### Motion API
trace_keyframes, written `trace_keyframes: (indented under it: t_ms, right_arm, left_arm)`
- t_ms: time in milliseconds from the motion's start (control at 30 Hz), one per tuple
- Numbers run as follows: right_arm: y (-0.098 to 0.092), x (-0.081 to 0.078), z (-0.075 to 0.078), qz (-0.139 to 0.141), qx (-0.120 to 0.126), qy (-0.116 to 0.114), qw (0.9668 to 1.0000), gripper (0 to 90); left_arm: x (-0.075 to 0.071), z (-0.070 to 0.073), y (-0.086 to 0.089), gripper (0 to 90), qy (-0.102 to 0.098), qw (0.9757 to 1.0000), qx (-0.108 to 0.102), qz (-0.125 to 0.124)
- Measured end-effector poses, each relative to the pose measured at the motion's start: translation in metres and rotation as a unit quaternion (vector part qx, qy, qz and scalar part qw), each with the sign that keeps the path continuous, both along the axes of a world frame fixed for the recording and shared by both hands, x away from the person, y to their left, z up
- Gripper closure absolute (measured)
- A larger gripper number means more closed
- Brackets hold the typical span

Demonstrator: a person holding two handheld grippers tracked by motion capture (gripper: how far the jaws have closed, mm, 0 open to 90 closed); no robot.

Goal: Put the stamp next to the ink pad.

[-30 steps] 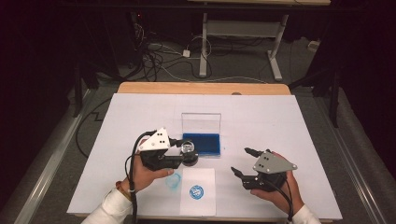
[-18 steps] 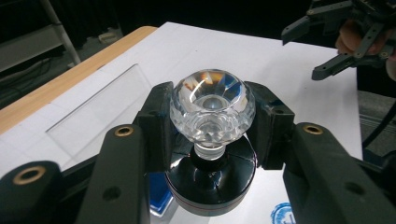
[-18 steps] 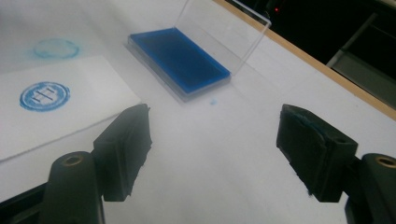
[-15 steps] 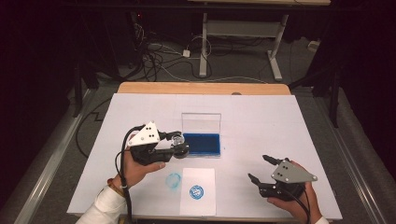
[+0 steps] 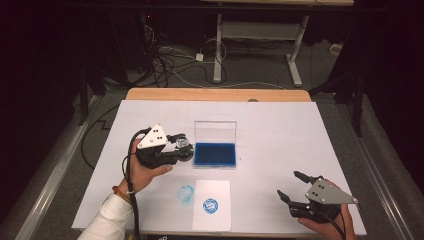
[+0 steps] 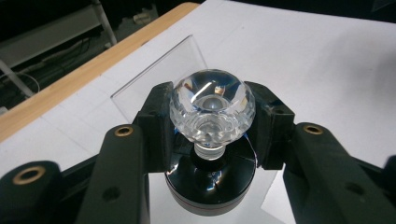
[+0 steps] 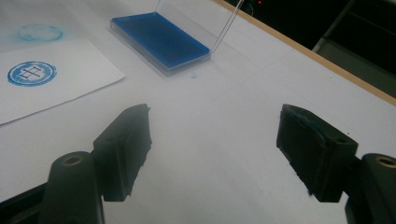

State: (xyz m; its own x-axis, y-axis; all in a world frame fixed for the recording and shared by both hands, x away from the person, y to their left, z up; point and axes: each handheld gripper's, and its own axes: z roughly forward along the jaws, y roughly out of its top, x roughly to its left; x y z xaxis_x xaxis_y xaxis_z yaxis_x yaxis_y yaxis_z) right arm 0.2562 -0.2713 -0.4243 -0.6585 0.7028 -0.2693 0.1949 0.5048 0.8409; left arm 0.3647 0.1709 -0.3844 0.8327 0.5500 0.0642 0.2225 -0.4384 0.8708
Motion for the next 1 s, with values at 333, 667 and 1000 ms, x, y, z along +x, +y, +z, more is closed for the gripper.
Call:
trace_keyframes:
  t_ms: [333, 667, 1000]
  right_arm:
    - [-0.001, 0.002, -0.005, 0.005, -0.007, 0.011, 0.9999, 26.5]
    - [0.003, 0.003, -0.008, 0.006, -0.018, 0.020, 0.9996, 26.9]
    - [0.004, 0.002, -0.008, 0.011, -0.020, 0.017, 0.9996, 26.8]
  left_arm:
    - [0.036, -0.028, 0.004, 54.2, 0.034, 0.9989, 0.008, 0.031]
    - [0.055, -0.060, -0.001, 54.1, 0.060, 0.9957, 0.048, 0.052]
    - [0.058, -0.069, 0.000, 54.0, 0.070, 0.9935, 0.061, 0.066]
